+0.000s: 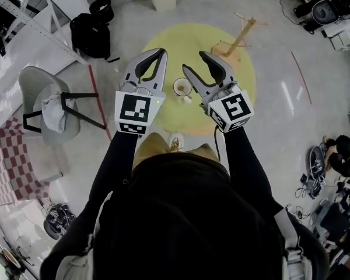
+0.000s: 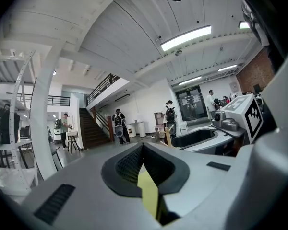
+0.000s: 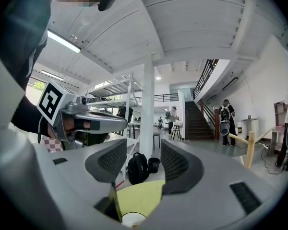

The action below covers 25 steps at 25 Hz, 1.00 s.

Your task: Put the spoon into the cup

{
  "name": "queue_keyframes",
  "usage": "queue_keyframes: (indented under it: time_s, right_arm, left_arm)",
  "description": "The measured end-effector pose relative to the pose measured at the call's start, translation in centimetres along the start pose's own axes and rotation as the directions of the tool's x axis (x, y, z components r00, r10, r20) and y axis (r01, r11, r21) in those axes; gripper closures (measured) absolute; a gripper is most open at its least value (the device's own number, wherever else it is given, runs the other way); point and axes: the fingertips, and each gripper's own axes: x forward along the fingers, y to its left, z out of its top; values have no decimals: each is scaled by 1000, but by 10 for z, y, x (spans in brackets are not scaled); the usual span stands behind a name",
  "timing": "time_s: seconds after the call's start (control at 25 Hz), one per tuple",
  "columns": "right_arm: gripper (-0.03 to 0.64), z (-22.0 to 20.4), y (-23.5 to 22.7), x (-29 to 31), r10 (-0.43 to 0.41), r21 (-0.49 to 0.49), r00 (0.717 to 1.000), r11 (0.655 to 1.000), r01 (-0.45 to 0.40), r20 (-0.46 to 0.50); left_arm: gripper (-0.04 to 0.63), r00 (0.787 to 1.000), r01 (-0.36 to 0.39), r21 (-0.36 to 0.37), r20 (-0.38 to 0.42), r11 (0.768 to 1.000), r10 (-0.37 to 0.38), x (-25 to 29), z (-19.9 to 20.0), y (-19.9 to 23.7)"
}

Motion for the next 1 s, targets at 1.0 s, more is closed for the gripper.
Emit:
queue_keyframes:
  time_s: [1.0]
  right_arm:
    - [591, 15, -1, -1, -27, -70, 999, 997, 30, 40]
  left_arm:
    - [580, 1000, 15, 3, -17, 1000, -15, 0, -8, -1]
